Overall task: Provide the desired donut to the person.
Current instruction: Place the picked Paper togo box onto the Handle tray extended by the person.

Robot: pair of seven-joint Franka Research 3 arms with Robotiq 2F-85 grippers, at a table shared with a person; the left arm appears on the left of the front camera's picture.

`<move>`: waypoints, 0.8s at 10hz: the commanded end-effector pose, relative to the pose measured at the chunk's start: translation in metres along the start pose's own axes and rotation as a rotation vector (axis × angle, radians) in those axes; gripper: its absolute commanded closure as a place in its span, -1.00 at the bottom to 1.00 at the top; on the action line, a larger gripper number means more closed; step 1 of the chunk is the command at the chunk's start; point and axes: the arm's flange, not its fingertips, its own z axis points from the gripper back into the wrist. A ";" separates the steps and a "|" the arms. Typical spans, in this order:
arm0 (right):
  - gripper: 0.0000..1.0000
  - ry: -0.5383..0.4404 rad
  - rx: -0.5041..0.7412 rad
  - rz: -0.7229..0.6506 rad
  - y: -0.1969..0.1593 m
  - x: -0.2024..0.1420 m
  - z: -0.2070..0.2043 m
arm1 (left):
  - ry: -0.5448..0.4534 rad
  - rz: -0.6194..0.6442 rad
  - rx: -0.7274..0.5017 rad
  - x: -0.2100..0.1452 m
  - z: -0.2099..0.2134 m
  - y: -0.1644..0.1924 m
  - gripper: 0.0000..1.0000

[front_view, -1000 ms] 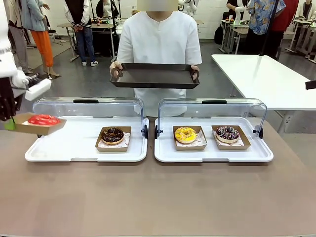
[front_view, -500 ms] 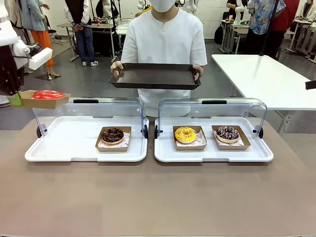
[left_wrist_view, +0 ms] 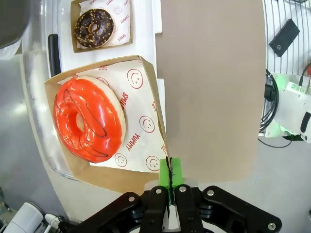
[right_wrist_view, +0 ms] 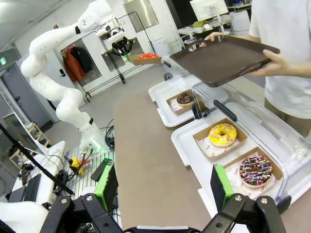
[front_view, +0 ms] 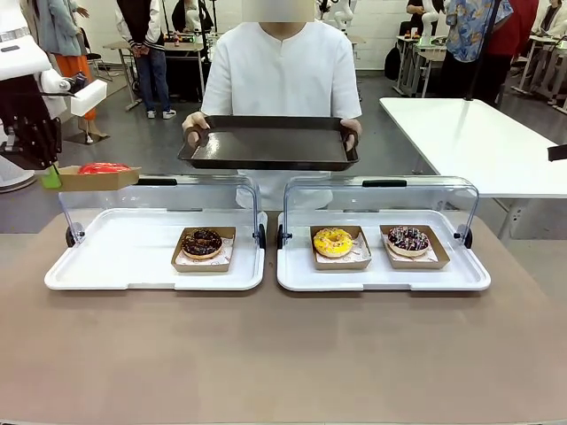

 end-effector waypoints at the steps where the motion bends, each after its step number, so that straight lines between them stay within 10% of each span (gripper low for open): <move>1: -1.00 -0.002 0.001 0.001 0.000 0.000 0.000 | 0.010 -0.009 0.003 0.002 0.002 -0.002 1.00; 8: -1.00 -0.002 0.001 0.001 0.000 0.000 0.000 | 0.010 -0.009 0.003 0.002 0.002 -0.002 1.00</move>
